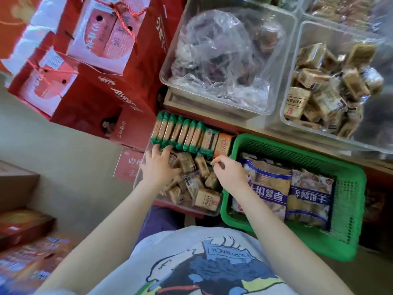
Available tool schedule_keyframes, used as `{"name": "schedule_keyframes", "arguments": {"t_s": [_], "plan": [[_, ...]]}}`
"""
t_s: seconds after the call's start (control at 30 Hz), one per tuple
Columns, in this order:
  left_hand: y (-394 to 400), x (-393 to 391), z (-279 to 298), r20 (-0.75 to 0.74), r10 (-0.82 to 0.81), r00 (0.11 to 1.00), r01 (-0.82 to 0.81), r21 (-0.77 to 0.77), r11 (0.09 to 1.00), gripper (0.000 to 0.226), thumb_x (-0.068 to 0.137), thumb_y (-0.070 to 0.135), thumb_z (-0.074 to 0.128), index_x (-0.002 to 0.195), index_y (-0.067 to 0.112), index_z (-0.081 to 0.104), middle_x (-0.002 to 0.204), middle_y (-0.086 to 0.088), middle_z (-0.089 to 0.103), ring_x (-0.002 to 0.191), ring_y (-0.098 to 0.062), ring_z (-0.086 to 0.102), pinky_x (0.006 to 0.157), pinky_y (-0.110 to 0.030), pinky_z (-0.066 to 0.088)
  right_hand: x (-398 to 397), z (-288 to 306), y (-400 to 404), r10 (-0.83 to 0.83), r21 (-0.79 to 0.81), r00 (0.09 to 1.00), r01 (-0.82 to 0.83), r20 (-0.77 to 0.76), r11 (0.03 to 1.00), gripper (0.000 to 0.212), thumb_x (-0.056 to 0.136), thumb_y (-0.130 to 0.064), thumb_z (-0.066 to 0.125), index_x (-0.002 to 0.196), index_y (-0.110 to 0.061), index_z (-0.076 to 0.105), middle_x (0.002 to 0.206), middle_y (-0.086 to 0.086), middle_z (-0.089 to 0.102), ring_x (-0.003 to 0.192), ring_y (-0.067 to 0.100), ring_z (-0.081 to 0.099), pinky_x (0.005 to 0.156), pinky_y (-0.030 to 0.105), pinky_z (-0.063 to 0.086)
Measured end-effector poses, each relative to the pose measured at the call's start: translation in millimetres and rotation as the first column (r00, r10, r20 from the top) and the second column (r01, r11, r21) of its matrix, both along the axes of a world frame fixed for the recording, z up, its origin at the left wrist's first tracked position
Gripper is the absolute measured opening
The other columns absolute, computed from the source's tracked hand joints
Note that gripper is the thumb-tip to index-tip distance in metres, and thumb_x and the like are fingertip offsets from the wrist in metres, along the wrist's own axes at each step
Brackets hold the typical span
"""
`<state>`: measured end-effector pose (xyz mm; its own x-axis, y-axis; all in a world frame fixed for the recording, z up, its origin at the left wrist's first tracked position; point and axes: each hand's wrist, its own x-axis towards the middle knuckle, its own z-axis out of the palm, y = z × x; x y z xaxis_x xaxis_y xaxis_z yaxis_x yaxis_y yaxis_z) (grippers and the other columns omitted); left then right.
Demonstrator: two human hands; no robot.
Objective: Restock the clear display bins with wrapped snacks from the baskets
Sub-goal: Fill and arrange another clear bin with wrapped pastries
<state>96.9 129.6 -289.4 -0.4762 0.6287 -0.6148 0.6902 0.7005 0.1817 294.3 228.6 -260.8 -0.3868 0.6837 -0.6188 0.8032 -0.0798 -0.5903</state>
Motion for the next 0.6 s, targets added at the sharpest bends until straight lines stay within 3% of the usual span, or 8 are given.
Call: {"name": "schedule_keyframes", "arguments": {"t_s": [0.13,0.2,0.27,0.33,0.4,0.43,0.5,0.6], "plan": [[-2.2,-8.3,-0.1,0.050,0.080,0.996,-0.081,0.030,0.996,0.070,0.081,0.040,0.071,0.141,0.026,0.038,0.153,-0.018,0.020,0.137,-0.042,0.027,0.100,-0.054,0.042,-10.1,2.4,-2.0,0.002,0.010,1.000,-0.002,-0.002,1.000,0.019,0.101,-0.020,0.049,0.101,-0.022,0.067,0.084,0.000,0.067,0.052,0.012,0.047,0.054,0.027,0.038],[-3.0,-10.2,6.0,0.050,0.084,0.995,-0.091,0.150,0.985,0.061,0.081,0.037,0.069,0.135,0.026,0.043,0.142,-0.018,0.031,0.131,-0.040,0.033,0.098,-0.050,0.044,-17.3,8.1,-1.0,-0.034,0.014,0.999,0.035,-0.041,0.999,0.019,0.101,-0.020,0.048,0.102,-0.023,0.067,0.087,-0.002,0.067,0.059,0.011,0.052,0.057,0.026,0.041],[0.2,-7.7,18.6,0.133,0.067,0.989,-0.106,0.303,0.947,0.060,0.080,0.036,0.070,0.135,0.032,0.045,0.140,-0.013,0.035,0.132,-0.032,0.034,0.099,-0.047,0.045,-27.7,14.9,1.8,-0.098,-0.015,0.989,0.097,-0.111,0.995,0.016,0.101,-0.024,0.051,0.107,-0.024,0.066,0.097,-0.006,0.066,0.082,0.009,0.062,0.071,0.024,0.048],[9.7,2.2,36.2,0.213,-0.041,0.976,-0.068,0.480,0.874,0.066,0.078,0.037,0.073,0.137,0.033,0.045,0.140,-0.007,0.038,0.132,-0.026,0.035,0.101,-0.041,0.042,-37.9,28.4,6.7,-0.202,-0.163,0.954,0.168,-0.221,0.972,0.028,0.095,-0.044,0.058,0.119,-0.029,0.061,0.114,-0.006,0.065,0.104,0.012,0.064,0.090,0.034,0.054],[25.8,17.0,54.2,0.229,-0.196,0.953,-0.004,0.661,0.750,0.078,0.074,0.035,0.080,0.142,0.024,0.044,0.139,-0.006,0.044,0.130,-0.023,0.039,0.104,-0.040,0.042,-41.1,42.9,14.2,-0.341,-0.387,0.883,0.206,-0.324,0.899,0.053,0.084,-0.057,0.065,0.130,-0.032,0.056,0.125,-0.001,0.064,0.109,0.018,0.067,0.094,0.045,0.056],[35.6,24.9,62.2,0.227,-0.259,0.939,0.014,0.725,0.688,0.084,0.072,0.034,0.082,0.145,0.021,0.042,0.138,-0.006,0.046,0.130,-0.023,0.041,0.105,-0.040,0.042,-39.7,51.8,19.6,-0.379,-0.439,0.846,0.199,-0.374,0.876,0.054,0.084,-0.054,0.068,0.131,-0.030,0.056,0.126,0.001,0.065,0.111,0.020,0.067,0.095,0.046,0.056],[55.8,38.2,74.7,0.218,-0.350,0.911,0.045,0.790,0.611,0.095,0.072,0.040,0.084,0.151,0.023,0.034,0.144,-0.005,0.043,0.133,-0.022,0.040,0.109,-0.036,0.038,-31.1,69.6,35.1,-0.400,-0.389,0.797,0.227,-0.453,0.893,0.041,0.091,-0.033,0.068,0.130,-0.027,0.059,0.125,0.001,0.067,0.115,0.022,0.065,0.099,0.051,0.053],[88.6,46.7,84.6,0.147,-0.375,0.915,0.146,0.745,0.650,0.108,0.071,0.060,0.077,0.157,0.027,0.019,0.159,-0.003,0.027,0.146,-0.021,0.024,0.118,-0.037,0.022,-3.7,97.9,65.3,-0.419,-0.151,0.774,0.397,-0.474,0.905,0.048,0.090,-0.025,0.067,0.136,-0.031,0.057,0.132,-0.010,0.062,0.122,0.011,0.058,0.104,0.044,0.050]]}}
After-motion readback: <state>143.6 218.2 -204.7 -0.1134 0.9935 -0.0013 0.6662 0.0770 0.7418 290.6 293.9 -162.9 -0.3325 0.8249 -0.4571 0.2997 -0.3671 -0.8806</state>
